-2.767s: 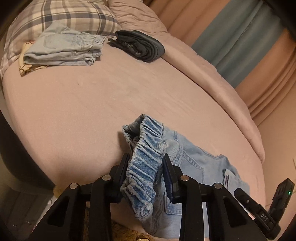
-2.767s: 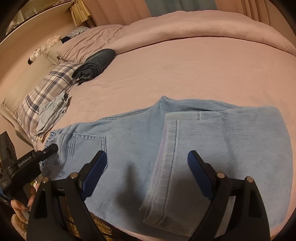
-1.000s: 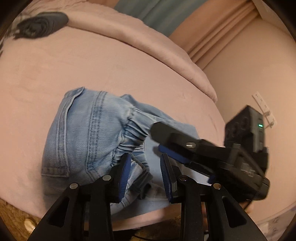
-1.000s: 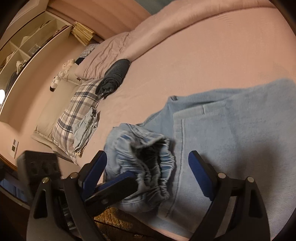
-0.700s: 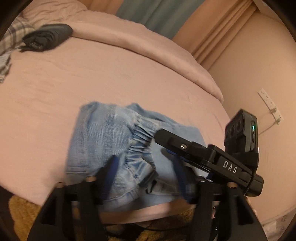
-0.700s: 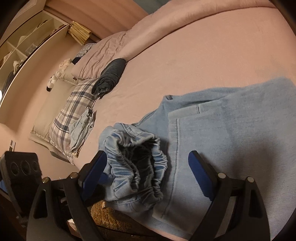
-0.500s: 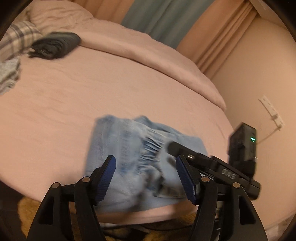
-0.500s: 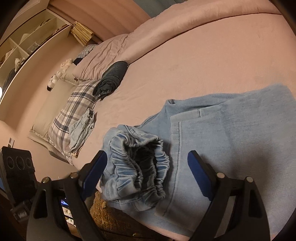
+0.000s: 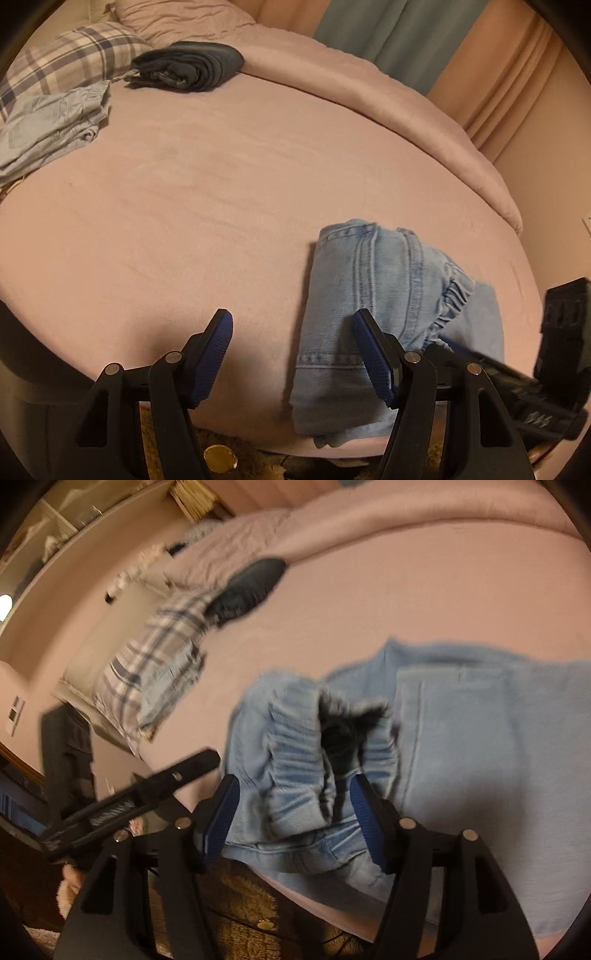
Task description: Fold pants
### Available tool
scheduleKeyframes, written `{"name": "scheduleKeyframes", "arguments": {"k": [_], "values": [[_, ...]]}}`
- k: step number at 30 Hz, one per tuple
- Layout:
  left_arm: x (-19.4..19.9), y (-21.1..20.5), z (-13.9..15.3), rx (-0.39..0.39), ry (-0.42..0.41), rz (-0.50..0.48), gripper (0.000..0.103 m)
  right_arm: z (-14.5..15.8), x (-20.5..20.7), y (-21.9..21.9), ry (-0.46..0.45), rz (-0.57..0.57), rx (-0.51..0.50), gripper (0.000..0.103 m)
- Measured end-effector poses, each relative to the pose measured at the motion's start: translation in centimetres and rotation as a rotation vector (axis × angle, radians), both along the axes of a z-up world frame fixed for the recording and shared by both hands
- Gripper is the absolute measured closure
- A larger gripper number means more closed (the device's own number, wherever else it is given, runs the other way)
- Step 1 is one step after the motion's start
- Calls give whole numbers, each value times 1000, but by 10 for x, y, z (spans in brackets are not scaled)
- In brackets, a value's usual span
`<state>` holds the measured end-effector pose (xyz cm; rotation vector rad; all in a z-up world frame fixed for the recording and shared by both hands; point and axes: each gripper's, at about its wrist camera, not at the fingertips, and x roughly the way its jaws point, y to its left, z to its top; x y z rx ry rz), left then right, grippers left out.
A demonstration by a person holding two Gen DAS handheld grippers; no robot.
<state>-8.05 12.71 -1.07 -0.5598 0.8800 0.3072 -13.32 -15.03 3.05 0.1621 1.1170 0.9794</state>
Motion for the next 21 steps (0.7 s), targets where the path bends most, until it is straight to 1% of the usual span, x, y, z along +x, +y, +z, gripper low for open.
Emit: {"name": "scheduleKeyframes", "arguments": {"k": [1, 2, 3, 6, 9, 10, 11, 12, 14, 15, 16, 17, 19, 20, 21], "values": [[0, 0, -2, -7, 3, -3, 35, -6, 0, 4, 6, -3, -17, 43], [-1, 0, -4, -11, 6, -5, 35, -8, -1, 7, -8, -13, -22, 62], [-2, 1, -4, -15, 7, -6, 35, -9, -4, 9, -31, -24, -39, 68], [-4, 2, -2, -30, -14, -14, 35, 4, -11, 6, -93, -28, -35, 72], [-3, 1, 0, -57, -50, -40, 35, 37, -24, -11, -178, -44, 24, 74], [-2, 0, -1, -64, -56, -55, 35, 45, -28, -16, -217, -64, 9, 74], [0, -1, -2, -65, -51, -63, 35, 46, -28, -19, -239, -73, -11, 74], [3, -5, -6, -51, -29, -65, 35, 42, -27, -22, -251, -83, -38, 74], [8, -9, -13, -29, 8, -70, 35, 20, -18, -23, -183, -76, -84, 74], [11, -12, -17, -34, 15, -80, 35, 3, -11, -24, -131, -86, -108, 73], [13, -13, -20, -52, 11, -92, 35, -9, -7, -26, -104, -91, -108, 74], [13, -14, -22, -66, 4, -101, 35, -13, -7, -28, -102, -92, -95, 74], [14, -14, -25, -61, -1, -102, 35, -8, -9, -29, -120, -84, -96, 73], [13, -13, -25, -53, -1, -101, 35, -3, -9, -28, -126, -71, -112, 68], [13, -12, -25, -53, -3, -99, 35, 1, -9, -28, -130, -68, -121, 57]]}}
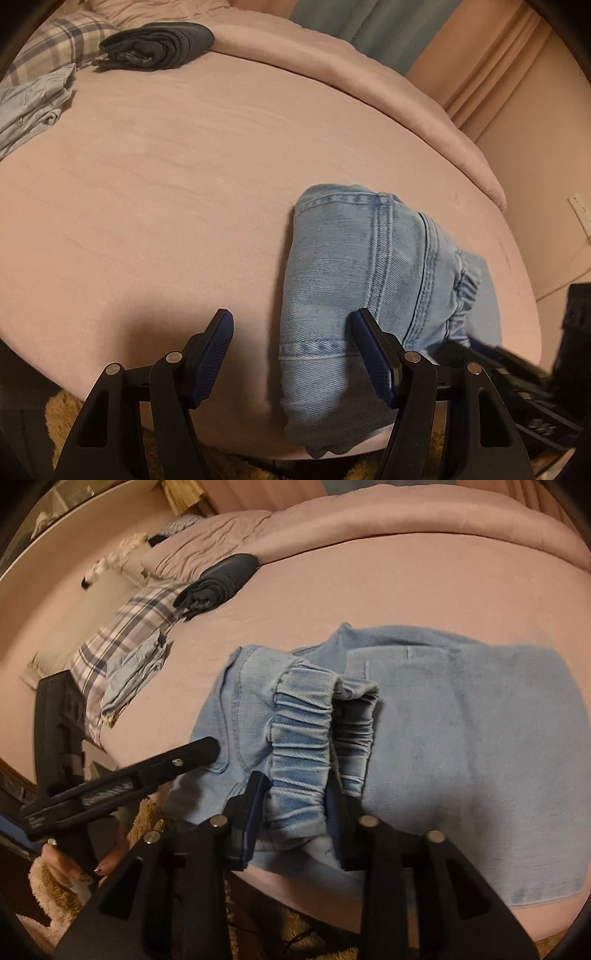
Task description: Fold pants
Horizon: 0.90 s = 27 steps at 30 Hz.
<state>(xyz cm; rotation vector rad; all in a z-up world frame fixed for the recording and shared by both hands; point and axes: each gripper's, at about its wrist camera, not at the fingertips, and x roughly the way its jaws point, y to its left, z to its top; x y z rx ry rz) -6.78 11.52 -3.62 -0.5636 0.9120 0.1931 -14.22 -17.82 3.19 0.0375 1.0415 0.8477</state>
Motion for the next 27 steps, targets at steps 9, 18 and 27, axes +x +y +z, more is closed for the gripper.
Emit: {"name": "scheduleKeyframes", "arguments": {"k": [9, 18, 27], "values": [[-6, 3, -3, -29, -19, -1, 35, -4, 47, -10, 123, -35, 125, 23], [-17, 7, 14, -165, -105, -57, 35, -10, 48, 11, 144, -31, 171, 68], [-18, -11, 45, -199, -207, -135, 35, 87, 39, -71, -148, -188, 190, 69]]}}
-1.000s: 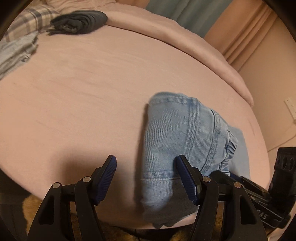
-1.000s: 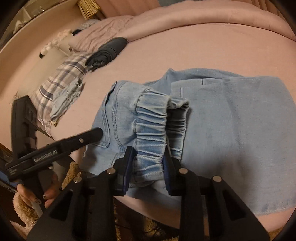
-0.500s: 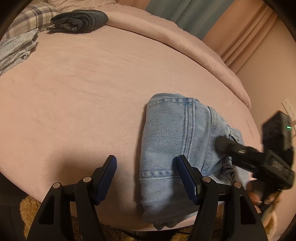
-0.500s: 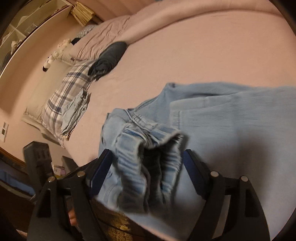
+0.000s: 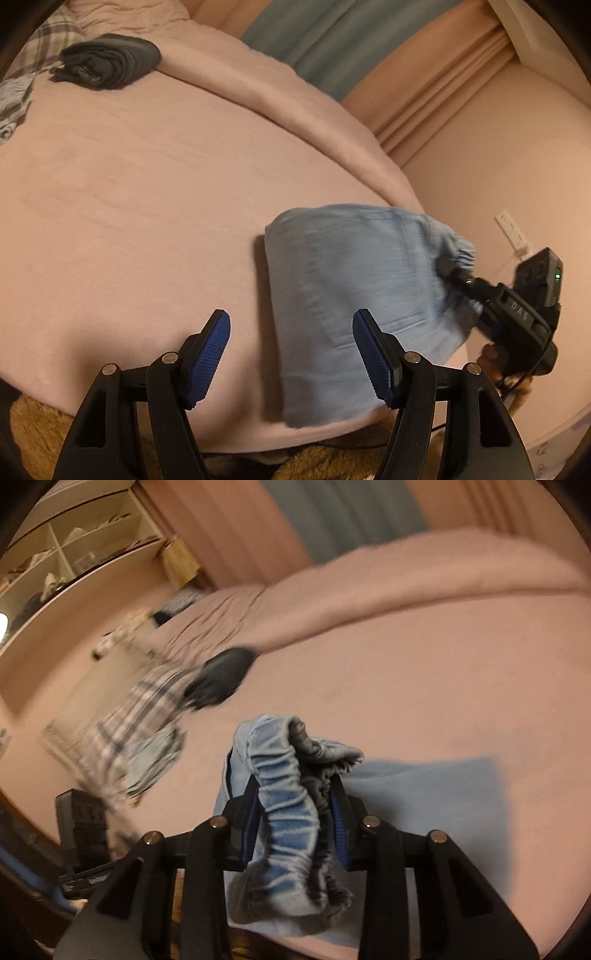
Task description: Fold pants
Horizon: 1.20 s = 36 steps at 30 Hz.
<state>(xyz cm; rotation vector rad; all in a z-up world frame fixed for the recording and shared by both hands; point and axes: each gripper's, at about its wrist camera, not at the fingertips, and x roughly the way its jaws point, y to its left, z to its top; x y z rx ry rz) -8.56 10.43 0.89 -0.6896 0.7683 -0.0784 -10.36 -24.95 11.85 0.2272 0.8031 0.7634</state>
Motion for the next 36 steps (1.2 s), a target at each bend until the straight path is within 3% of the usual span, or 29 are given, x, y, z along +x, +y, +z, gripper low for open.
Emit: {"name": "scheduleKeyframes", "arguments": {"k": [2, 5, 10, 15, 17, 19, 20, 25, 27, 29, 33, 36], "values": [[8, -8, -8, -8, 32, -26, 35, -4, 6, -21, 3, -58, -44, 69], [21, -20, -23, -38, 74, -74, 35, -31, 25, -56, 89, -159, -118, 69], [38, -30, -42, -62, 141, -115, 35, -80, 42, -71, 182, -189, -182, 68], [44, -43, -48, -59, 169, -147, 35, -68, 45, -73, 201, -214, -231, 55], [43, -48, -48, -46, 166, -164, 35, -51, 42, -73, 153, -220, -251, 54], [39, -53, -48, -7, 171, -163, 35, -35, 43, -70, 101, -216, -271, 46], [39, -55, -49, 0, 175, -166, 35, -27, 45, -65, 79, -206, -274, 38], [43, -59, -55, 17, 178, -160, 45, -1, 54, -33, 11, -110, -295, 34], [44, -59, -57, 12, 171, -152, 57, -2, 59, -3, 25, -14, -286, 34], [52, -65, -59, 16, 169, -140, 68, -9, 64, 24, 58, 54, -286, 34], [48, -57, -62, -30, 146, -138, 73, -43, 73, 83, 149, 183, -331, 34], [46, -55, -62, -28, 137, -146, 74, -66, 82, 114, 191, 215, -393, 34]]}}
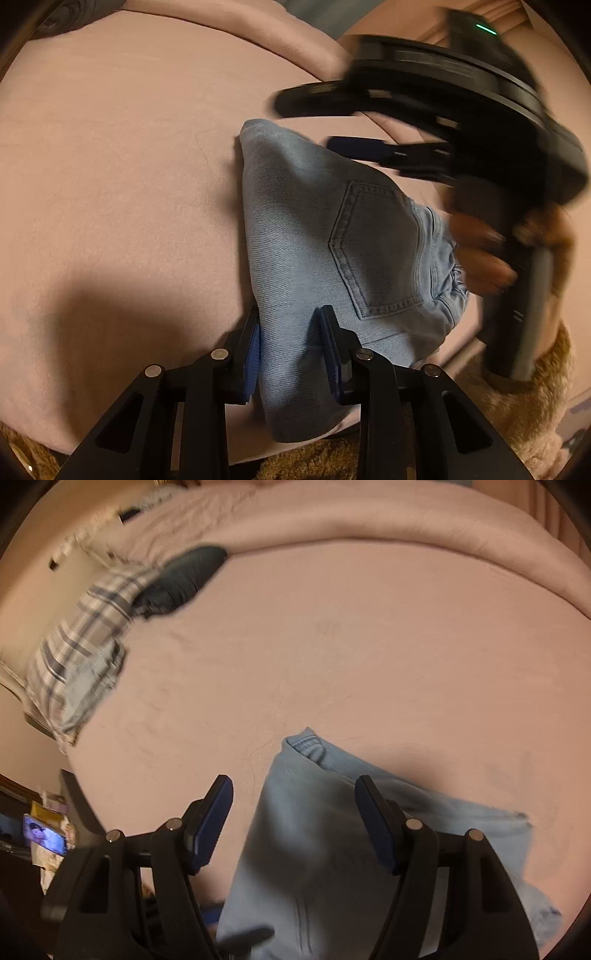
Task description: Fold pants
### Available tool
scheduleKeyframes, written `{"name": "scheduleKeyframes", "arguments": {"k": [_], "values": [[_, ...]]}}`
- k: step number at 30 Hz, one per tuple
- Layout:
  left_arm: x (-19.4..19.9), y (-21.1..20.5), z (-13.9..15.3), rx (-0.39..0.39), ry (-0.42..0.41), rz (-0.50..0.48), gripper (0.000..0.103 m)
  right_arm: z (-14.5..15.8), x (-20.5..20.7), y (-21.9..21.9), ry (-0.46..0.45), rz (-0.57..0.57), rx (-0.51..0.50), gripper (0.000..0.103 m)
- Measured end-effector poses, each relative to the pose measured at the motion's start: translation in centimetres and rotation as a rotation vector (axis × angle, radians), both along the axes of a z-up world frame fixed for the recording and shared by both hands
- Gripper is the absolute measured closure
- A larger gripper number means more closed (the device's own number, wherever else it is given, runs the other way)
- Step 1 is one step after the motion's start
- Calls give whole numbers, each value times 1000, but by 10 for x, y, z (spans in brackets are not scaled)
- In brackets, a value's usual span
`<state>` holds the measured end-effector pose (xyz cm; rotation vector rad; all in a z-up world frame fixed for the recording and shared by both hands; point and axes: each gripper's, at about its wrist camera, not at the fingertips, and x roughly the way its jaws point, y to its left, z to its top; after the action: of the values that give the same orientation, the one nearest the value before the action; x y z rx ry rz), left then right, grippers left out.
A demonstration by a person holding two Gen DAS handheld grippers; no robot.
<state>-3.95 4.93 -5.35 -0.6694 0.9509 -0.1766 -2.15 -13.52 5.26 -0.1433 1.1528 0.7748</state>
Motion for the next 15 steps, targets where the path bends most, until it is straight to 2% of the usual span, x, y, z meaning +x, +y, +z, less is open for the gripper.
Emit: {"name": "scheduleKeyframes", "arguments": {"k": [4, 5, 6, 7, 8, 9, 13, 15], "values": [[-1, -3, 1, 19, -14, -9, 75, -22, 9, 23, -19, 23, -117, 35], [1, -4, 1, 23, -17, -12, 75, -27, 10, 27, -24, 37, -136, 43], [1, -4, 1, 28, -20, -13, 75, -33, 12, 29, -31, 44, -155, 57], [1, -5, 1, 30, -19, -13, 76, -38, 13, 28, -19, 50, -152, 61], [1, -5, 2, 30, -23, -14, 76, -42, 14, 26, -4, 48, -120, 71], [-1, -5, 3, 31, -30, -13, 78, -41, 13, 24, -3, 45, -102, 75], [-4, -3, 19, 43, -69, -12, 82, -18, 3, 8, -23, -3, -9, 80], [-21, -5, 29, 68, -101, -8, 82, -3, 0, -1, -25, -18, 48, 80]]}}
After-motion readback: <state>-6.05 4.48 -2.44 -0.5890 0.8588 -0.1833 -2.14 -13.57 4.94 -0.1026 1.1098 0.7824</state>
